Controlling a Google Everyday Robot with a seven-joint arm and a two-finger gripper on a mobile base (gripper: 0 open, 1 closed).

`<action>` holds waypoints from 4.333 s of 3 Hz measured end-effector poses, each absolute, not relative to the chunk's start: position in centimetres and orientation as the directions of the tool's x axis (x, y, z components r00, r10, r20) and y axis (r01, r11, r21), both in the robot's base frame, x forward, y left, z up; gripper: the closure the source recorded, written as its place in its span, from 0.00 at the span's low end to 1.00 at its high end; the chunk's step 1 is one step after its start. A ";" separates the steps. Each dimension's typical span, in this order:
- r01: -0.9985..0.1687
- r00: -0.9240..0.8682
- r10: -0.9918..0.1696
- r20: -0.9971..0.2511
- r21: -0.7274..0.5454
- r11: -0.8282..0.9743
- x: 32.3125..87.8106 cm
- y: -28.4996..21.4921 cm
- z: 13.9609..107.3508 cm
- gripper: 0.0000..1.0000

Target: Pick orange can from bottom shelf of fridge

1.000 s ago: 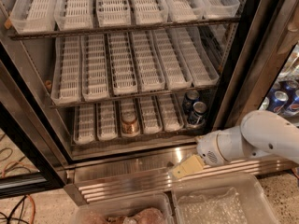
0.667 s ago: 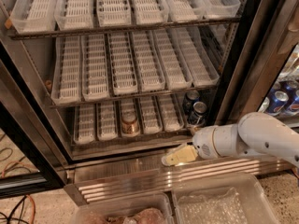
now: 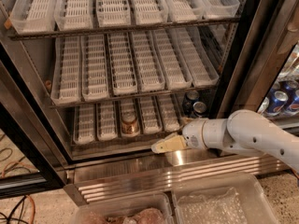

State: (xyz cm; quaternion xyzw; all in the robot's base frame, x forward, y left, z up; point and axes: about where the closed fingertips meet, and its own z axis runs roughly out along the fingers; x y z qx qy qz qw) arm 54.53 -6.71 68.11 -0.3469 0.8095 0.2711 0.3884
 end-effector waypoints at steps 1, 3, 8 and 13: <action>-0.772 -0.458 -0.337 -0.822 0.180 0.610 55.1 -6.0 66.9 0.00; -0.775 -0.422 -0.273 -0.864 0.188 0.603 58.2 -1.0 61.7 0.00; -0.789 -0.200 -0.150 -0.968 0.068 0.611 62.2 7.1 61.7 0.00; -0.754 -0.058 -0.114 -0.992 -0.031 0.656 64.4 10.6 60.3 0.42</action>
Offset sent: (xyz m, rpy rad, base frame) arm 0.0454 0.0559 -0.0790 0.0869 0.0009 -0.0050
